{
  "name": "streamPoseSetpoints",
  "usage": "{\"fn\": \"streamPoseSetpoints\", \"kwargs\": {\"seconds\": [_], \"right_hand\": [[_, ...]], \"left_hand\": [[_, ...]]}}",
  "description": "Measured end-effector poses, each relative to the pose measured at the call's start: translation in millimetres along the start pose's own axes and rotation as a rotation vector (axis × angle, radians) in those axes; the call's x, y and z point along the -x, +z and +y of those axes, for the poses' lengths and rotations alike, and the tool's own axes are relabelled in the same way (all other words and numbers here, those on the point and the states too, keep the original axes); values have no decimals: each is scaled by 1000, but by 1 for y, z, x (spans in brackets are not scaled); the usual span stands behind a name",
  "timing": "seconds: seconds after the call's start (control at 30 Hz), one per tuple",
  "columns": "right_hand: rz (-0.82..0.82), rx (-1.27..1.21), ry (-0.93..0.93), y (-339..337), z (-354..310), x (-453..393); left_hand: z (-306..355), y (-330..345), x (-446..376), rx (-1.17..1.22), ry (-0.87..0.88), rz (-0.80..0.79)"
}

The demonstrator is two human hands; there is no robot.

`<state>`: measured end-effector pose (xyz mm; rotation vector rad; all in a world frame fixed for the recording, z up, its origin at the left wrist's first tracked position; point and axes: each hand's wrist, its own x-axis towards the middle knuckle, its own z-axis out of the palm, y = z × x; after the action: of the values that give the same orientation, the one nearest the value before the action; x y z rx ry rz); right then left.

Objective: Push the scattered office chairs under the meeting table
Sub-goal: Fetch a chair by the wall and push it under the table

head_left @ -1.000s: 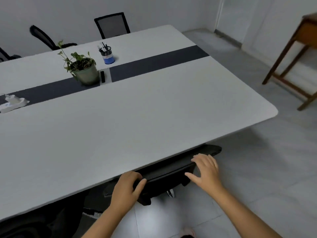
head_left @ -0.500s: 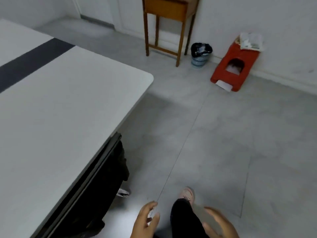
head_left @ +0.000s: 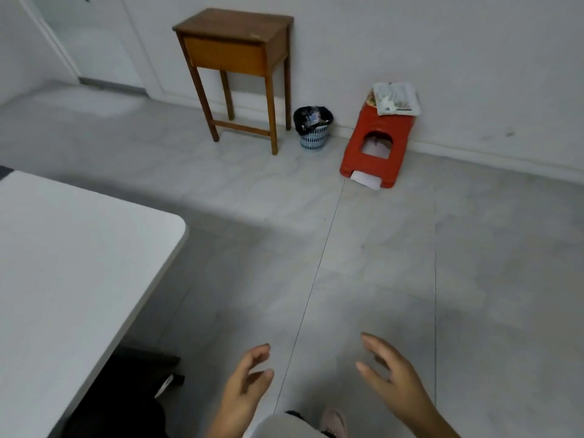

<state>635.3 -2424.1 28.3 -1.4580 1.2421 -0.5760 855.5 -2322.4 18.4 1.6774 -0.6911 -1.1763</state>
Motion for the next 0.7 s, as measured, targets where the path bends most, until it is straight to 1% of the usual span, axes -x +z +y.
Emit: {"fn": "streamPoseSetpoints", "kwargs": {"seconds": [0.07,0.17,0.27,0.3,0.4,0.53,0.63,0.7], "right_hand": [[11,-12,21,-7,-5,-28],[23,47,51,-14,1,-73],[-77,105,84,-17,-4,-138],[-87,128,88,-15,-10,-164],[-137,111,61,-1,-58,-250],[-140,54,6,30,-128,-354],[-154,89,-18,52,-160,-416],[-179,88,-5,67,-170,-451]], "left_hand": [[9,6,-22,-3,-13,18],[14,8,-60,-5,-62,85],[22,0,-113,26,-93,167],[28,-4,-134,30,-94,189],[63,-21,-207,37,-43,212],[128,-54,-307,55,48,200],[168,-80,-368,23,108,214],[180,-96,-400,-2,97,251]]}}
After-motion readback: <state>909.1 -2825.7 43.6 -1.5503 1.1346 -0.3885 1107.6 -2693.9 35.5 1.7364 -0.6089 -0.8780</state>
